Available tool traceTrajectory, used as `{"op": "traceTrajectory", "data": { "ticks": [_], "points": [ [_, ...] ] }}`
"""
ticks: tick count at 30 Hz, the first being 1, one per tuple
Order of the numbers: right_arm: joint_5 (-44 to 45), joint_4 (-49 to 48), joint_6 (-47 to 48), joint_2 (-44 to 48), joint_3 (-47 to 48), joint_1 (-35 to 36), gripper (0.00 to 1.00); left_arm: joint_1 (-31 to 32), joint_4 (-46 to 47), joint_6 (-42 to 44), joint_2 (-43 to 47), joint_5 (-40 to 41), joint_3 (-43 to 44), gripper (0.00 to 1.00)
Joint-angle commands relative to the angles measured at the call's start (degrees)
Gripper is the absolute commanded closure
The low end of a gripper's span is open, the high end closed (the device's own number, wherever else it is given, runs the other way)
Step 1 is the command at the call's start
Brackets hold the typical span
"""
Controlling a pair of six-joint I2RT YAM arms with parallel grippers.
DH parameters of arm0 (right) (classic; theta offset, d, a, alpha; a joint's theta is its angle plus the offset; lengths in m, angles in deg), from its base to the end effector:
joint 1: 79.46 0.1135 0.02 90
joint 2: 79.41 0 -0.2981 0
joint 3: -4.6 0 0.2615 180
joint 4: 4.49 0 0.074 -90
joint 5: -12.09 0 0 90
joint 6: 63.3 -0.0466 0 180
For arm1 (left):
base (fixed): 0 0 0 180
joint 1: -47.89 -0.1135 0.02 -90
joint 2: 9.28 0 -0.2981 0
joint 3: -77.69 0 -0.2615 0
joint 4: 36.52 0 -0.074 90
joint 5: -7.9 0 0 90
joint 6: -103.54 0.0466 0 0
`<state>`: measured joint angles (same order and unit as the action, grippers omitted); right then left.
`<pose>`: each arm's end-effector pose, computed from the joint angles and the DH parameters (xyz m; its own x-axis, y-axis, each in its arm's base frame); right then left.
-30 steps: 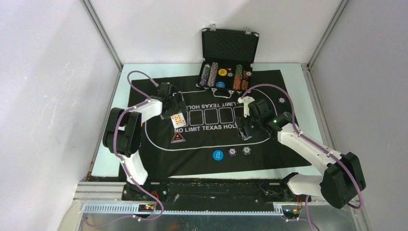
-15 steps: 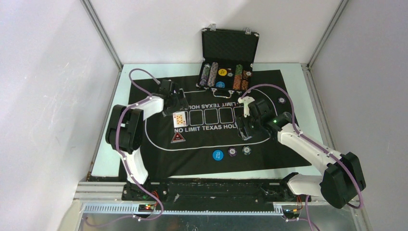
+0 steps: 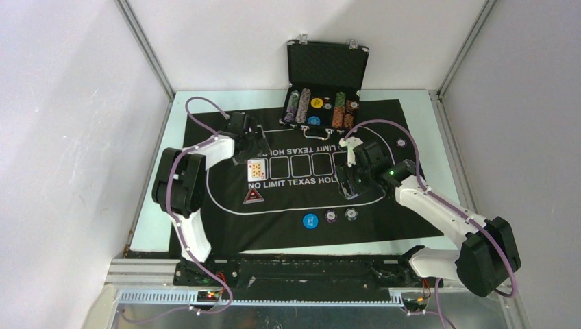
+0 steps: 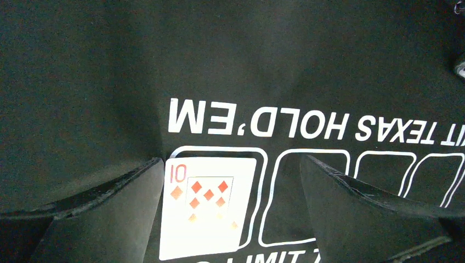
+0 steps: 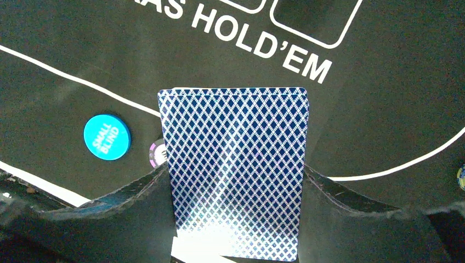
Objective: Distribute texas hold em gaming equipment
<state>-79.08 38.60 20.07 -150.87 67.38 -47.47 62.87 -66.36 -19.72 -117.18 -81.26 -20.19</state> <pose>0.2186 0.1377 0.2619 -0.7242 -0.3162 -0.6128 -0.4598 0.8837 0.0874 0.4013 -0.1067 0.1839 -0.8040 -0.3525 -0.4788 -0.2278 0.9265 -0.2996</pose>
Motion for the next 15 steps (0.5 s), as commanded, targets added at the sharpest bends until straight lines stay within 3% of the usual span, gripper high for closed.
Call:
{"op": "traceTrajectory", "data": {
  "ticks": [1,8,15],
  "points": [
    [1.0,-2.6,-0.5,1.4,0.6,-0.3,0.99,1.0,0.4,-2.0,-1.0,-1.4,0.0,0.00],
    [1.2,-2.5,-0.1,1.7,0.6,-0.2,0.99,1.0,-1.5,-1.8,1.6,3.4,0.0,0.00],
    [-1.1,-1.9,2.4,1.9,0.9,1.6,0.99,1.0,-5.1,-1.0,10.0,9.2,1.0,0.00]
  ]
}}
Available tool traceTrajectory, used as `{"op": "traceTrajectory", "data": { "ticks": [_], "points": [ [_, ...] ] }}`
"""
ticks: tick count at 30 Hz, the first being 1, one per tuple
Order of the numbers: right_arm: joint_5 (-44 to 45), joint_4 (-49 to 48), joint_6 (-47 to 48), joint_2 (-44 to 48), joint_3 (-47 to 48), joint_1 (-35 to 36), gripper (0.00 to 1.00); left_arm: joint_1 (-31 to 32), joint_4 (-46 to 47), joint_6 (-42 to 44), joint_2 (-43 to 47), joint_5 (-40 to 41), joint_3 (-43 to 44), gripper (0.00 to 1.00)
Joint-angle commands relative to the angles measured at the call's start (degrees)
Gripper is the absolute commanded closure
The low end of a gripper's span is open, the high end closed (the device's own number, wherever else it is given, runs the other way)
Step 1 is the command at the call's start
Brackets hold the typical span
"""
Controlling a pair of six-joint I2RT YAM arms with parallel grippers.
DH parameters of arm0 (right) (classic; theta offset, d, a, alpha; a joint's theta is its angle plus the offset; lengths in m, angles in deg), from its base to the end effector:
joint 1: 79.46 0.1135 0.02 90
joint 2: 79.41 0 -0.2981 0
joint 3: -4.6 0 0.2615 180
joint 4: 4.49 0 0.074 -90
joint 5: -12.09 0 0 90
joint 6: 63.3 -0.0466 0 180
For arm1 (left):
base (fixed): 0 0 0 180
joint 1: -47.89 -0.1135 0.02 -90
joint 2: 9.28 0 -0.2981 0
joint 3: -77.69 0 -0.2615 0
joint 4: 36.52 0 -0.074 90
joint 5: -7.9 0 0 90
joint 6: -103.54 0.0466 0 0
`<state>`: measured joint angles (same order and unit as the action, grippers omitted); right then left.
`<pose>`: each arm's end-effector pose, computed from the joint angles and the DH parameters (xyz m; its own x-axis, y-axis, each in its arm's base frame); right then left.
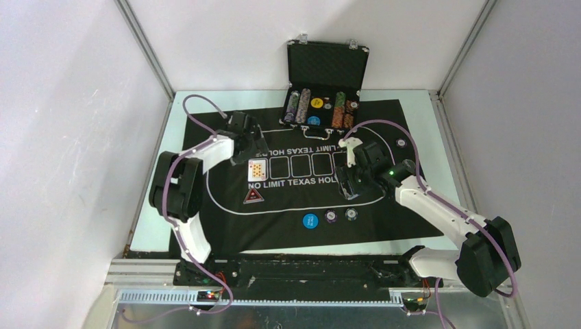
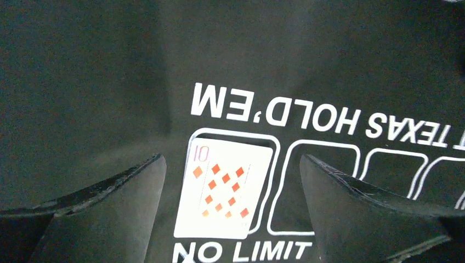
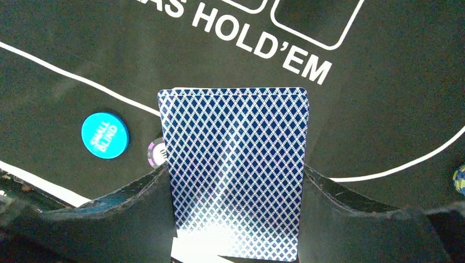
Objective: Distribute texas hold em gaming equipment
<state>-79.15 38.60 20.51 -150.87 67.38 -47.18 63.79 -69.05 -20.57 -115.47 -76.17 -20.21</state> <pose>0.2179 0.1388 0.2619 -0.7190 -0.3267 -0.6134 -0.4705 0.8784 0.0836 0.3938 -0.1072 0.1925 -0.7871 -0.3558 -0.5039 -0.2700 0.9332 -0.2371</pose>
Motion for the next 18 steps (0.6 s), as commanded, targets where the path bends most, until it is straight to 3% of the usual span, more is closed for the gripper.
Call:
{"op": "traceTrajectory", "data": {
  "ticks": [1,3,5,7,11,18],
  "points": [
    [-1.7,-1.8,2.8,1.9,1.0,1.8,0.99,0.1,-2.2,-0.1,9.5,3.5,-0.1,0.00],
    [-2.2,-1.3,4.3,1.6,1.4,3.2,0.99,0.2,0.5,0.1,13.3,0.1,-3.0,0.00],
    [-2.9,-1.2,5.8,1.0,1.7,4.7,0.99,0.2,4.0,0.6,16.8,-8.4,-6.7,0.00],
    [-4.5,-1.3,7.4,0.4,1.9,6.0,1.00,0.8,8.3,0.6,19.4,-21.7,-10.4,0.00],
    [-7.1,-0.2,9.6,-1.4,3.9,8.7,1.00,4.8,16.0,-0.9,21.1,-37.8,-15.8,0.00],
    [-8.6,4.9,8.7,-7.2,7.7,11.0,1.00,9.8,32.4,-9.7,19.9,-51.0,-22.0,0.00]
  ]
}}
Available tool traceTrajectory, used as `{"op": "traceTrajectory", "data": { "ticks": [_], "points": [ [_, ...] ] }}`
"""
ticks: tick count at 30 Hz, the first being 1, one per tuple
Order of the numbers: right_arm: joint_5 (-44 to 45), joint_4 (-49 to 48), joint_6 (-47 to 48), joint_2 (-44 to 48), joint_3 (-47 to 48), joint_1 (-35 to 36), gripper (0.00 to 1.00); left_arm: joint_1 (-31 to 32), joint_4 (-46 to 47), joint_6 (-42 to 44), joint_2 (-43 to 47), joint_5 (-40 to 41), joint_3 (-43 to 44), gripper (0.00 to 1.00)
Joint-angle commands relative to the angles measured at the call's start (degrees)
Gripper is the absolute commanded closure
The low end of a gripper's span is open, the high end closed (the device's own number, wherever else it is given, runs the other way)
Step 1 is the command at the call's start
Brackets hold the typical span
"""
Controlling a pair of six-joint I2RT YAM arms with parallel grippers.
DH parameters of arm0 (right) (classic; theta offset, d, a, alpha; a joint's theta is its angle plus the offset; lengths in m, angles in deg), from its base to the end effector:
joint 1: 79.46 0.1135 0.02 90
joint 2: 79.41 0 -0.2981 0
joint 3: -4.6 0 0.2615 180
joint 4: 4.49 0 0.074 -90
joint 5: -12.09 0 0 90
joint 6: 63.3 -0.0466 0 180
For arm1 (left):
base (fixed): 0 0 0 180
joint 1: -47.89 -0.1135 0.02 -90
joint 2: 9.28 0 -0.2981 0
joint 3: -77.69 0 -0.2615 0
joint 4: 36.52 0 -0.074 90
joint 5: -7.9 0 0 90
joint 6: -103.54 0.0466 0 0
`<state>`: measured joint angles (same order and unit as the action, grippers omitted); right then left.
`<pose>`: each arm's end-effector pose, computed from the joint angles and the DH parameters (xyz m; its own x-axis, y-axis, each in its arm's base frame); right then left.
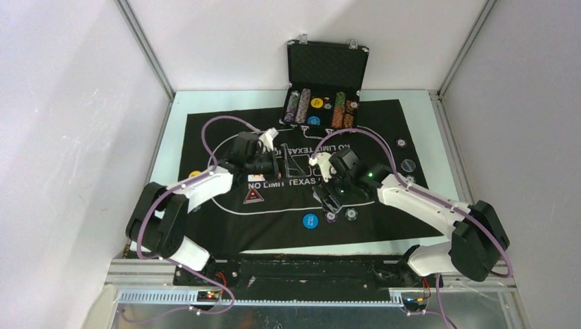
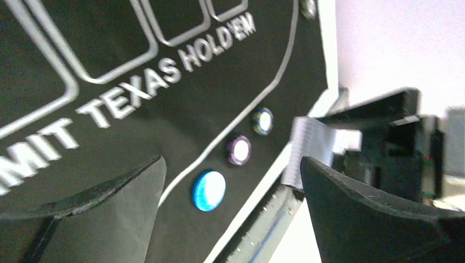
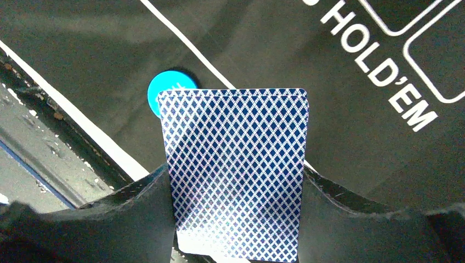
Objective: Distribute texas hold em gaming equipment
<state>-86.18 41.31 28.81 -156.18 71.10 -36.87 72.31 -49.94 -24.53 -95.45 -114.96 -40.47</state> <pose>0.1988 0.1918 0.2574 -0.5836 -0.5860 -0.5622 -0.7508 0.6531 0.0987 0.2880 -0.1586 0.2339 -0.8939 -0.1630 -0.4176 0.2372 0.6186 -0.7491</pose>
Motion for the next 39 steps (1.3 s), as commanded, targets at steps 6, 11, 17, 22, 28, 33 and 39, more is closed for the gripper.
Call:
{"op": "traceTrajectory", "data": {
  "ticks": [6,11,17,22,28,33,39],
  "points": [
    [-3.2,2.7,-0.6,-3.7,5.5,0.7,1.00,3.6,15.9,-5.4,-0.8,-15.8,-3.3,0.00],
    [-4.3,2.5,-0.8,-3.4,6.5,0.7,1.00,5.4,16.5,-5.6,-3.2,-16.7,-3.3,0.00],
    [-6.1,2.7,-1.3,-2.6,7.0,0.7,1.00,6.6,18.6,-7.1,-5.5,-18.3,-2.9,0.00],
    [-6.1,2.6,-1.6,-1.9,7.1,0.7,1.00,9.0,21.3,-8.8,-7.3,-19.7,-2.4,0.00],
    [-6.0,2.2,-1.8,-0.6,7.1,0.7,1.00,10.4,23.0,-10.2,-9.1,-19.9,-2.6,0.00],
    [-5.9,1.5,-1.8,0.7,7.1,0.7,1.00,11.8,24.7,-11.9,-10.1,-19.8,-2.6,0.00],
    [-5.6,1.9,-1.8,1.1,7.1,0.7,1.00,12.0,27.0,-13.9,-11.9,-18.8,-2.3,0.00]
  ]
}}
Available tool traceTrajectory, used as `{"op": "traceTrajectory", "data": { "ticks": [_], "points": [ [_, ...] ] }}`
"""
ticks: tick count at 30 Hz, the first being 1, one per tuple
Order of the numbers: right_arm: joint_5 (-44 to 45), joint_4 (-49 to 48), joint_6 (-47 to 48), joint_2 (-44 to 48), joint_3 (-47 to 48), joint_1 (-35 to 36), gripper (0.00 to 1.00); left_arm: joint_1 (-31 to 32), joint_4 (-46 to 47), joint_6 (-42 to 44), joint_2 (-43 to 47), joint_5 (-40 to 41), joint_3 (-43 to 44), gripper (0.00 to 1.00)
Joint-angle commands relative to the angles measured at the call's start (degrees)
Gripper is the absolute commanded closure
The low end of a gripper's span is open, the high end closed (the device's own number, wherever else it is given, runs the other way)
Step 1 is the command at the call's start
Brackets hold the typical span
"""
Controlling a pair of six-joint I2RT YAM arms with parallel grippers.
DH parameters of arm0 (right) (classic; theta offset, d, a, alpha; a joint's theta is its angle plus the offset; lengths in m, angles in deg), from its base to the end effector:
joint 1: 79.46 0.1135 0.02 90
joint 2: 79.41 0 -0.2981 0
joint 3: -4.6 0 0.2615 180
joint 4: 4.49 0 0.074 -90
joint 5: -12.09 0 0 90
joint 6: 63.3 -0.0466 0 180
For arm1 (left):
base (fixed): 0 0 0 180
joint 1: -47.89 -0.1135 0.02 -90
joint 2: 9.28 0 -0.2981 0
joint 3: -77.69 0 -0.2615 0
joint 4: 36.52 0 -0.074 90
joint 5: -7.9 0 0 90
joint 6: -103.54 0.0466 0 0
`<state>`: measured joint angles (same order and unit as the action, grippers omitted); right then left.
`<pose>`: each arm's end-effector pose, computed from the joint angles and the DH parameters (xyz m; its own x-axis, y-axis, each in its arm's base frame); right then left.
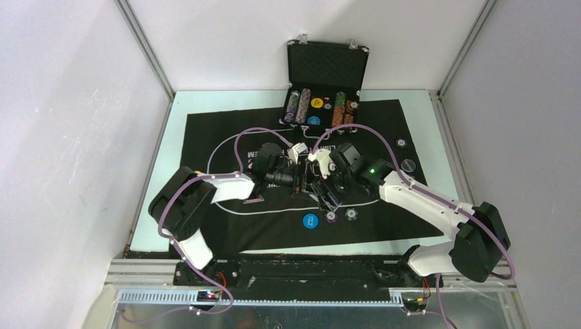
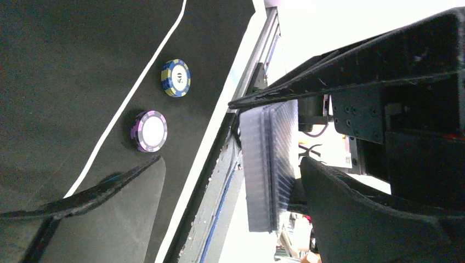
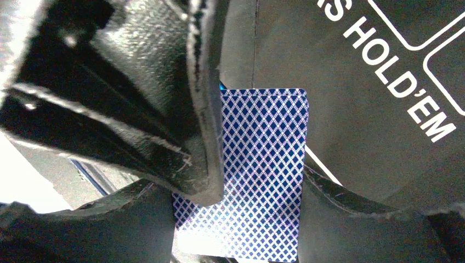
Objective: Distribute texas hold em gaming equipment
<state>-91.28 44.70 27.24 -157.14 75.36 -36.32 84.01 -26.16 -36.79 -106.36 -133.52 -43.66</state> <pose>0.1989 0.2011 0.2739 -0.5989 -0.5738 -0.5587 -0.7649 0.6165 0.1868 0.2633 -0.2372 0.1983 -0.9545 0.1023 -0.2801 0.2978 0.2755 -0.9140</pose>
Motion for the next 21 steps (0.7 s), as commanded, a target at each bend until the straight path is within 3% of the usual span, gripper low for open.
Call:
{"op": "traceTrajectory", "data": {
  "ticks": [1,10,21],
  "points": [
    [-0.5,-1.4,-0.3,2.2,2.9,0.2,1.00,0.3,2.3,-1.4,-1.1,0.5,1.1,0.00],
    [0.6,-1.0,-0.3,3.4,2.8,0.2,1.00,0.2,-13.0,7.3,0.5,7.3,4.3,0.05],
    [1.0,-1.2,-1.3,4.5,2.5,0.2,1.00,-1.3,-20.7,12.3,3.5,10.7,5.8,0.15]
  ]
}}
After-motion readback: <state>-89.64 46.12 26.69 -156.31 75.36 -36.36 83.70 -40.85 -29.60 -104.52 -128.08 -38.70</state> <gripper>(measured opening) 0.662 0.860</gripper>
